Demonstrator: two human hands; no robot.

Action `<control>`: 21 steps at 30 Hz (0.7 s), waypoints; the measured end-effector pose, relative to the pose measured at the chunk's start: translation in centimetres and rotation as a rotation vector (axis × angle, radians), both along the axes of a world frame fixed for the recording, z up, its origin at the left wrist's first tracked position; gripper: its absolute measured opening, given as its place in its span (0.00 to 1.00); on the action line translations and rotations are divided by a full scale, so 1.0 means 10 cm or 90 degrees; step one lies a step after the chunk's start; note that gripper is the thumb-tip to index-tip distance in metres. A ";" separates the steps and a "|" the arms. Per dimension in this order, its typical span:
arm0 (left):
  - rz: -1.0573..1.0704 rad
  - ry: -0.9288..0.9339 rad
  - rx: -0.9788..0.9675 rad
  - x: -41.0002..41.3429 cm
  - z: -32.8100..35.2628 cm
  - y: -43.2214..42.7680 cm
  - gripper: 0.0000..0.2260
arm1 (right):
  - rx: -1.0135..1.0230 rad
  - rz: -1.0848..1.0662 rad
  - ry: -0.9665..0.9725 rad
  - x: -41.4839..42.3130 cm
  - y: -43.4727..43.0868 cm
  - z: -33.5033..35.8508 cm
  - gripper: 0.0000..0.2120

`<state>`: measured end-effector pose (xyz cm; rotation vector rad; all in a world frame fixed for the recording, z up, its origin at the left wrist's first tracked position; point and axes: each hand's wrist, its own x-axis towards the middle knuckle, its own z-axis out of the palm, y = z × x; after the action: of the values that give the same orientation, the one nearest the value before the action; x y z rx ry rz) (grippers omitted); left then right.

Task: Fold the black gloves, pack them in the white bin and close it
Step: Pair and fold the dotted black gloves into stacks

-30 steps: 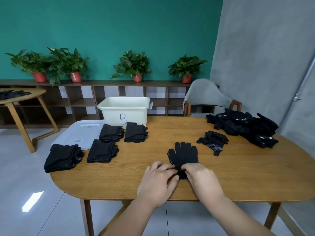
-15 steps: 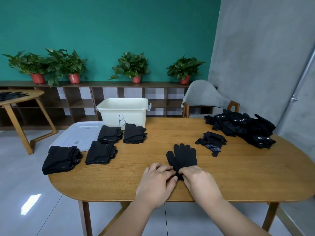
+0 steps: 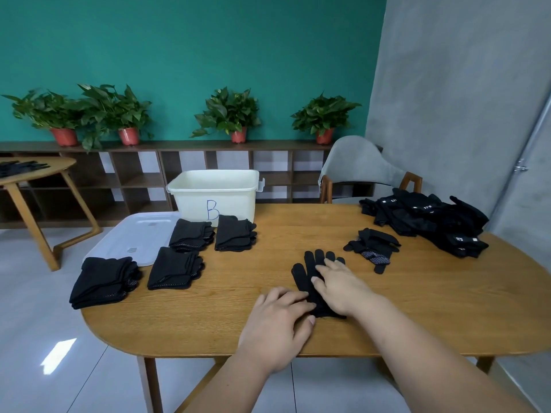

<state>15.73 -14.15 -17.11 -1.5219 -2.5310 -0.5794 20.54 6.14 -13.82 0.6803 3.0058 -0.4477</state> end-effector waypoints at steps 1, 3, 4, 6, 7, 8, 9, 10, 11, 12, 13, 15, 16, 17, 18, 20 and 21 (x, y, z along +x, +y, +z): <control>-0.002 0.000 0.004 0.00 -0.01 0.00 0.23 | 0.006 0.005 -0.005 -0.05 0.01 0.02 0.29; -0.007 0.004 0.009 -0.01 -0.01 0.01 0.22 | 0.020 0.034 -0.043 -0.13 0.00 0.05 0.31; -0.009 0.004 0.011 -0.01 -0.02 0.00 0.22 | 0.034 0.043 -0.067 -0.17 0.00 0.04 0.31; -0.010 0.002 0.018 -0.02 -0.02 0.01 0.22 | 0.066 0.029 -0.077 -0.23 0.02 0.01 0.32; -0.010 -0.001 0.022 -0.03 -0.03 0.01 0.21 | 0.073 0.014 -0.068 -0.26 0.04 -0.01 0.32; -0.010 -0.004 0.026 -0.03 -0.04 0.01 0.21 | 0.076 0.003 -0.061 -0.27 0.04 -0.05 0.33; -0.009 -0.010 0.031 -0.03 -0.04 0.01 0.21 | 0.079 -0.003 -0.057 -0.27 0.04 -0.10 0.34; -0.006 -0.017 0.037 -0.03 -0.04 0.01 0.21 | 0.081 -0.006 -0.052 -0.27 0.04 -0.15 0.34; 0.000 -0.027 0.046 -0.03 -0.04 0.01 0.20 | 0.083 -0.007 -0.046 -0.27 0.04 -0.20 0.34; 0.010 -0.037 0.059 -0.03 -0.02 0.01 0.20 | 0.086 -0.007 -0.039 -0.27 0.04 -0.23 0.35; 0.023 -0.046 0.074 -0.04 -0.01 0.01 0.19 | 0.090 -0.007 -0.034 -0.26 0.04 -0.25 0.35; 0.047 -0.063 0.095 -0.03 0.00 0.01 0.18 | 0.093 -0.001 -0.034 -0.24 0.02 -0.27 0.35; 0.057 -0.069 0.101 -0.03 0.01 0.01 0.19 | 0.093 0.005 -0.034 -0.22 0.00 -0.27 0.35; 0.066 -0.077 0.103 -0.03 0.02 0.00 0.19 | 0.093 0.013 -0.031 -0.19 -0.04 -0.28 0.35; 0.074 -0.086 0.104 -0.02 0.04 0.00 0.20 | 0.092 0.021 -0.025 -0.15 -0.08 -0.30 0.35; 0.089 -0.095 0.094 -0.01 0.07 0.00 0.21 | 0.080 0.034 -0.002 -0.07 -0.18 -0.32 0.34; 0.092 -0.093 0.086 0.00 0.07 0.01 0.21 | 0.070 0.038 0.019 -0.02 -0.21 -0.33 0.33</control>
<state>15.68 -14.10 -16.44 -1.2819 -2.6197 -0.8496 20.30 4.06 -17.11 0.5926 3.0878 -0.2940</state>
